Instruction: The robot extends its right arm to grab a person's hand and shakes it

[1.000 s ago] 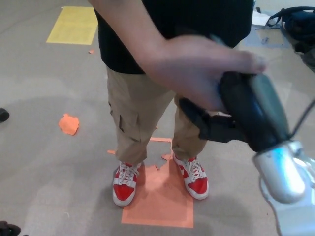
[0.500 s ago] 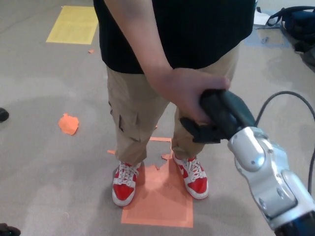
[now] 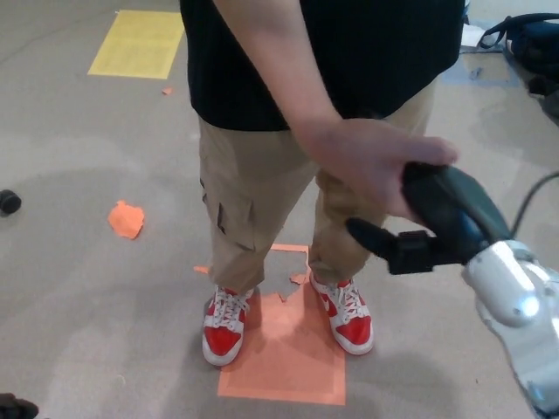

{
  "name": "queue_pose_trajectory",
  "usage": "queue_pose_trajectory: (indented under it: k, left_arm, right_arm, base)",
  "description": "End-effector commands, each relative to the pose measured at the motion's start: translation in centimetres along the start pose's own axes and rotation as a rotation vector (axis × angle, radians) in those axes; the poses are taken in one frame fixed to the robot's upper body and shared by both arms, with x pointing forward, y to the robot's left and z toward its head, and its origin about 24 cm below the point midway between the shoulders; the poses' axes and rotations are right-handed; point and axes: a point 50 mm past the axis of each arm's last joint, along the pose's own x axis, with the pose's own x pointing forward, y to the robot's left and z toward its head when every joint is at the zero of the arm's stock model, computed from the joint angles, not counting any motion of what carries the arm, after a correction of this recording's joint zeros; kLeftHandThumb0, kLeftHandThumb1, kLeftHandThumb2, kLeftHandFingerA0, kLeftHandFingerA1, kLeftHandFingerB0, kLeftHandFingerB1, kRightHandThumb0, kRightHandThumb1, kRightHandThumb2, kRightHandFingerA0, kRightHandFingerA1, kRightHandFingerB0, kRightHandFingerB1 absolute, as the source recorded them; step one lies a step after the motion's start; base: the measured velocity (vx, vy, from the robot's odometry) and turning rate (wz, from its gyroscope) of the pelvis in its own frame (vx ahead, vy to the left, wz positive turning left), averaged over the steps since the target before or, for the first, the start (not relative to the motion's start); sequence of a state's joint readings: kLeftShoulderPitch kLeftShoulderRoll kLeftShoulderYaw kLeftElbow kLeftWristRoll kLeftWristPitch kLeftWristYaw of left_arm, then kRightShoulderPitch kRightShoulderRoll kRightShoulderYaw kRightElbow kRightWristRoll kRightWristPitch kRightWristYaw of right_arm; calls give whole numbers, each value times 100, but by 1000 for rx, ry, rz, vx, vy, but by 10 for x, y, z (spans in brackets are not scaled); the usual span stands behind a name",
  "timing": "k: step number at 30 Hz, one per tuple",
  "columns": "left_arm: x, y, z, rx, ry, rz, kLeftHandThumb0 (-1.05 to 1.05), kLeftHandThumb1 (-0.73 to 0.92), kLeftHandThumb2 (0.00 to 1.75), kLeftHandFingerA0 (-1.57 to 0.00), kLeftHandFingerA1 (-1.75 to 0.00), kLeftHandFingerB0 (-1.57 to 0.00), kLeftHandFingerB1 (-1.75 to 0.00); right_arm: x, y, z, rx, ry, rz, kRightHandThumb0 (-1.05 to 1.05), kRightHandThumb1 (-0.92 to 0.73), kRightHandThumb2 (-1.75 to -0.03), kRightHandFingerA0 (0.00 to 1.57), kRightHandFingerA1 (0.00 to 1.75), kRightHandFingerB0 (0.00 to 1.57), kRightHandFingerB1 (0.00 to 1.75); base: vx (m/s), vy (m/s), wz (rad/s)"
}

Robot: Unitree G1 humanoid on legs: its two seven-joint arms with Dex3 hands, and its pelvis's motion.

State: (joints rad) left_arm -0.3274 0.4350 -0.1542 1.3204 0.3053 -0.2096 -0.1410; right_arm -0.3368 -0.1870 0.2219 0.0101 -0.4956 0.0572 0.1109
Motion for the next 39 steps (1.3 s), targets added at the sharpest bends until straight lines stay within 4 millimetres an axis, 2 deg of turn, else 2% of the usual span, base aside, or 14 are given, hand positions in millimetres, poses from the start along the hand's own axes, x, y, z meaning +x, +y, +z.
queue_pose_trajectory:
  k: [1,2,5,12,13,24,26,27,28,31,35,36,37,39]
  left_arm:
    - [-3,1,-9,-5,27,5,-79,92,71,-32,-36,-26,-34]
    - [-3,1,-10,-5,24,6,-80,92,73,-31,-36,-26,-33]
    - [-3,0,-10,15,20,-6,-80,92,73,-33,-37,-26,-33]
    - [-3,-1,-11,32,29,0,-83,92,73,-33,-37,-26,-34]
    - [-3,-2,-11,25,21,-5,-80,92,74,-31,-37,-26,-34]
    - [-3,-2,-11,27,28,-11,-81,92,74,-31,-35,-25,-33]
    - [-3,-2,-11,28,29,-15,-77,92,74,-28,-35,-24,-34]
    - [-3,-6,-12,29,30,-20,-77,92,73,-30,-36,-26,-34]
    - [-3,-8,-12,36,28,-18,-78,92,73,-31,-36,-25,-33]
    - [-3,-16,-14,41,24,-36,-79,92,72,-31,-37,-25,-34]
    - [-4,-23,-17,56,30,-47,-80,92,74,-33,-37,-27,-34]
    - [-4,-25,-18,58,31,-52,-80,92,73,-33,-37,-26,-33]
    - [-4,-28,-19,63,34,-63,-79,92,74,-32,-37,-26,-34]
    - [-6,-35,-24,65,46,-84,-77,92,74,-31,-37,-27,-35]
  right_arm:
    - [-18,-14,-35,23,112,-16,-87,-65,-93,0,1,0,0]
    - [-20,-16,-44,21,142,-19,-97,-71,-102,0,4,0,0]
    - [-27,-20,-64,20,223,-37,-99,-72,-105,0,6,0,0]
    - [-40,-26,-109,115,355,-54,-97,-72,-104,0,7,0,0]
    - [-43,-25,-121,145,393,-53,-99,-74,-105,0,6,0,0]
    - [-71,-3,-176,202,674,32,-96,-72,-102,0,4,0,0]
    - [-81,6,-187,218,756,81,-95,-70,-102,0,5,0,0]
    - [-90,12,-193,215,802,107,-78,-59,-90,0,22,0,13]
    - [-103,26,-200,223,878,150,-93,-71,-100,0,4,0,0]
    - [-133,51,-209,253,985,238,-90,-72,-98,0,5,0,0]
    - [-160,68,-215,279,1098,342,-91,-75,-104,0,9,0,3]
    - [-166,70,-216,299,1123,357,-83,-70,-95,0,5,0,0]
    - [-176,75,-218,330,1161,378,-90,-79,-107,0,8,0,5]
    - [-198,83,-220,287,1225,475,-92,-84,-114,0,7,0,5]
  base:
    - [0,0,0]
    - [0,0,0]
    - [0,0,0]
    - [0,0,0]
    - [0,0,0]
    - [0,0,0]
    - [0,0,0]
    - [0,0,0]
    - [0,0,0]
    - [0,0,0]
    - [0,0,0]
    - [0,0,0]
    - [0,0,0]
    - [0,0,0]
